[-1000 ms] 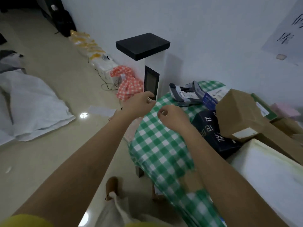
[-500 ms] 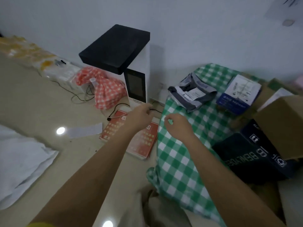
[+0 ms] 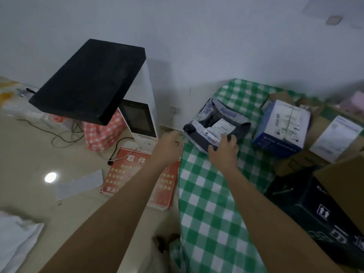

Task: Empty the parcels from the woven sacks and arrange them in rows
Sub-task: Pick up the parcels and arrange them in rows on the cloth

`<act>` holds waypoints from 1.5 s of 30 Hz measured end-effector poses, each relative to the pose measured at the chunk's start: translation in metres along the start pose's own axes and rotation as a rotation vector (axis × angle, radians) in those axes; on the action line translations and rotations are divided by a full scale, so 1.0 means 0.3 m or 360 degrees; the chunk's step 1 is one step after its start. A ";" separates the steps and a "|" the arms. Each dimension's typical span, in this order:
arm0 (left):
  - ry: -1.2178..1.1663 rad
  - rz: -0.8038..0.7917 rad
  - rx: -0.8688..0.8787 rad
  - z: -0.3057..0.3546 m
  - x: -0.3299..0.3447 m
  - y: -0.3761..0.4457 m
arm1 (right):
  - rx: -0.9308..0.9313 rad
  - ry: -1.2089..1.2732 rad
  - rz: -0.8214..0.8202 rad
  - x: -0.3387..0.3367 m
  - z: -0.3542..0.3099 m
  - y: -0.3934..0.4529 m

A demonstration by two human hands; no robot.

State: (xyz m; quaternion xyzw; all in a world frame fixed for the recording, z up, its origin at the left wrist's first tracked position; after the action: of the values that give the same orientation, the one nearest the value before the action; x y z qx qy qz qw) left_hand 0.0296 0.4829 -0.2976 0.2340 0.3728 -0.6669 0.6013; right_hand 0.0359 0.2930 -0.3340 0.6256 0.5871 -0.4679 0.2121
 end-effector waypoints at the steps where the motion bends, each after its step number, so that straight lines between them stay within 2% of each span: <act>1: -0.0006 -0.0035 -0.0019 0.004 0.019 0.040 | 0.0053 0.0004 -0.0005 0.004 0.007 0.024; 4: 0.0017 -0.0110 -0.0018 0.016 0.087 0.178 | 0.0247 0.0072 -0.0029 0.028 0.039 0.099; 7: 0.0075 -0.0178 -0.0079 0.005 0.142 0.307 | 0.0314 0.0182 -0.0001 0.048 0.048 0.151; 10: -0.0012 -0.0289 -0.0120 -0.011 0.174 0.396 | 0.0270 0.0325 0.0064 0.057 0.035 0.192; 16: -0.0160 -0.0264 -0.0089 -0.011 0.156 0.509 | 0.0118 0.0313 0.0280 -0.019 -0.029 0.315; 23: -0.0308 -0.0098 0.0138 0.160 0.102 0.697 | 0.0069 -0.0074 0.0529 -0.232 -0.136 0.535; 25: -0.0342 -0.0064 0.0144 0.230 0.108 0.756 | 0.0143 -0.0257 0.0528 -0.276 -0.139 0.601; 29: -0.0431 -0.0137 0.0094 0.300 0.190 0.851 | 0.0170 -0.0350 0.0374 -0.291 -0.121 0.649; 34: -0.0322 -0.0273 0.0055 0.320 0.282 0.888 | 0.0098 -0.0438 0.0190 -0.288 -0.060 0.648; 39: -0.0248 -0.0467 0.0139 0.365 0.284 0.848 | -0.0097 -0.0554 0.0234 -0.365 -0.056 0.608; 41: -0.0149 -0.0500 0.0198 0.388 0.275 0.818 | -0.0166 -0.0575 0.0286 -0.408 -0.063 0.573; 45: -0.0132 -0.0518 0.0277 0.446 0.252 0.712 | -0.0172 -0.0514 0.0572 -0.481 -0.051 0.462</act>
State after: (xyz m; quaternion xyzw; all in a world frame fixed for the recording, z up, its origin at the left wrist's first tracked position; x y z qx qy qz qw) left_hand 0.2438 0.3316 -0.3193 0.1940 0.3214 -0.7942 0.4778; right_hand 0.1889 0.1975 -0.2458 0.6248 0.4491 -0.4845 0.4162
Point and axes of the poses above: each hand's wrist, its own y-axis towards the middle knuckle, its own x-axis out of the palm, z = x × y, the point moved 4 cm from there along y, towards the middle knuckle, and after that the axes turned 1 degree about z, right-handed, at the moved point
